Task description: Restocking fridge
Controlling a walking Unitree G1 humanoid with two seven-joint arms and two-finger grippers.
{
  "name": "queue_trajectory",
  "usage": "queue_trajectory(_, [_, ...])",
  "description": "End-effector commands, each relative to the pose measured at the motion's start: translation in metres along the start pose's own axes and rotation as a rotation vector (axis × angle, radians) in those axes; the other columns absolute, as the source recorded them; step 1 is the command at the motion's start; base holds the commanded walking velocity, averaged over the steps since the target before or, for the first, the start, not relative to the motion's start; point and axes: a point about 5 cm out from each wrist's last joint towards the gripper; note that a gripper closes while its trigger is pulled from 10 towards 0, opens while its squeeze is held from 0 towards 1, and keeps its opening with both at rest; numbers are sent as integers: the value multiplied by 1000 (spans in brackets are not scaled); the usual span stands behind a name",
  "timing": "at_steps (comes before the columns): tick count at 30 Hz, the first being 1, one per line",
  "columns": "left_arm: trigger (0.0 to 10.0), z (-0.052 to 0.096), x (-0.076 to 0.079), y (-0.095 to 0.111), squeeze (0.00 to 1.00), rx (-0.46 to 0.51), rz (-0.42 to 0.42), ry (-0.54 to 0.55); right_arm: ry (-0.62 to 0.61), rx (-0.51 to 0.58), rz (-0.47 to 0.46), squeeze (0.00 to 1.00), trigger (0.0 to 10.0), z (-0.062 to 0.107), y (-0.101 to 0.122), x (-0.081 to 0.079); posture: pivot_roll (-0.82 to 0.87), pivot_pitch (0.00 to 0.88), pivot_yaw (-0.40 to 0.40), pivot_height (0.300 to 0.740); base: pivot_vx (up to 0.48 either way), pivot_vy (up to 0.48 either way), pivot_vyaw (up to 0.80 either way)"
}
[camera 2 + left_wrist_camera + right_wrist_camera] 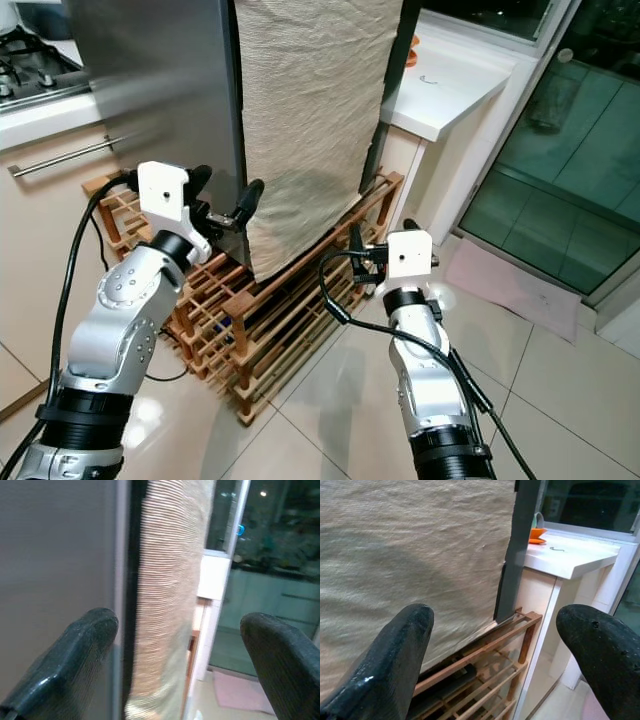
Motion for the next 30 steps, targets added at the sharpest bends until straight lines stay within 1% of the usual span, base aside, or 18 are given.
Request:
queue_trajectory(1, [10000, -8, 8, 1, 0, -10, -4, -47, -11, 14, 7, 0, 10000, -1, 6, 7, 50, 5, -97, 722, 0, 0, 0])
queue_trajectory(2, [10000, -13, 9, 0, 0, -15, -13, -43, -12, 13, 9, 0, 10000, 0, 5, 8, 47, 14, -98, 722, 0, 0, 0])
queue_trajectory(4, [10000, -16, 9, 0, 0, -19, -20, -38, -13, 12, 10, 0, 10000, 1, 5, 9, 47, 14, -98, 722, 0, 0, 0])
queue_trajectory(5, [10000, -19, 6, 0, 0, -25, -22, -2, -13, 8, 12, 0, 10000, 3, 5, 10, 36, 19, -95, 722, 0, 0, 0])
queue_trajectory(6, [10000, -19, 6, 0, 0, -25, -22, -2, -13, 8, 12, 0, 10000, 3, 5, 10, 36, 19, -95, 722, 0, 0, 0])
queue_trajectory(7, [10000, -23, 1, 1, 0, -25, -7, 43, -14, 4, 13, 0, 10000, 7, 4, 10, 25, 27, -89, 722, 0, 0, 0])
queue_trajectory(9, [10000, -23, 1, 1, 0, -25, -7, 43, -14, 4, 13, 0, 10000, 7, 4, 10, 25, 27, -89, 722, 0, 0, 0])
queue_trajectory(10, [10000, -25, -1, 3, 0, -23, 3, 67, -15, 0, 14, 0, 10000, 9, 3, 10, 25, 27, -89, 722, 0, 0, 0])
queue_trajectory(11, [10000, -25, -1, 3, 0, -23, 3, 67, -15, 0, 14, 0, 10000, 9, 3, 10, 25, 27, -89, 722, 0, 0, 0])
queue_trajectory(12, [10000, -28, -1, 5, 0, -17, 9, 74, -19, -8, 15, 0, 10000, 13, 2, 10, 15, 41, -88, 722, 0, 0, 0])
queue_trajectory(13, [10000, -29, 0, 7, 0, -11, 11, 71, -22, -16, 17, 0, 10000, 16, 1, 11, 7, 53, -85, 722, 0, 0, 0])
queue_trajectory(14, [10000, -29, 0, 7, 0, -11, 11, 71, -22, -16, 17, 0, 10000, 16, 1, 11, 7, 53, -85, 722, 0, 0, 0])
queue_trajectory(15, [10000, -32, 2, 8, 0, -10, 13, 62, -27, -30, 22, 0, 10000, 22, -1, 14, 2, 63, -86, 722, 0, 0, 0])
queue_trajectory(19, [10000, -34, 3, 8, 0, -9, 22, 64, -30, -37, 28, 0, 10000, 26, -1, 16, -3, 70, -85, 722, 0, 0, 0])
queue_trajectory(20, [10000, -36, 6, 10, 0, -1, 37, 54, -33, -41, 32, 0, 10000, 28, -1, 17, -10, 75, -87, 722, 0, 0, 0])
queue_trajectory(25, [10000, -39, 11, 11, 0, 2, 46, 34, -36, -43, 34, 0, 10000, 30, 0, 18, -14, 77, -86, 722, 0, 0, 0])
queue_trajectory(30, [10000, -47, 13, 13, 0, 0, 42, 17, -39, -49, 33, 0, 10000, 33, 1, 18, -15, 82, -80, 722, 0, 0, 0])
Point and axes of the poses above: a point about 5 cm out from each wrist's last joint towards the gripper, its own z axis pointing back from the gripper into the wrist, its own y axis along the axis of the wrist's last joint, x = y × z, and after that the axes turned 3 degrees about z, right-handed
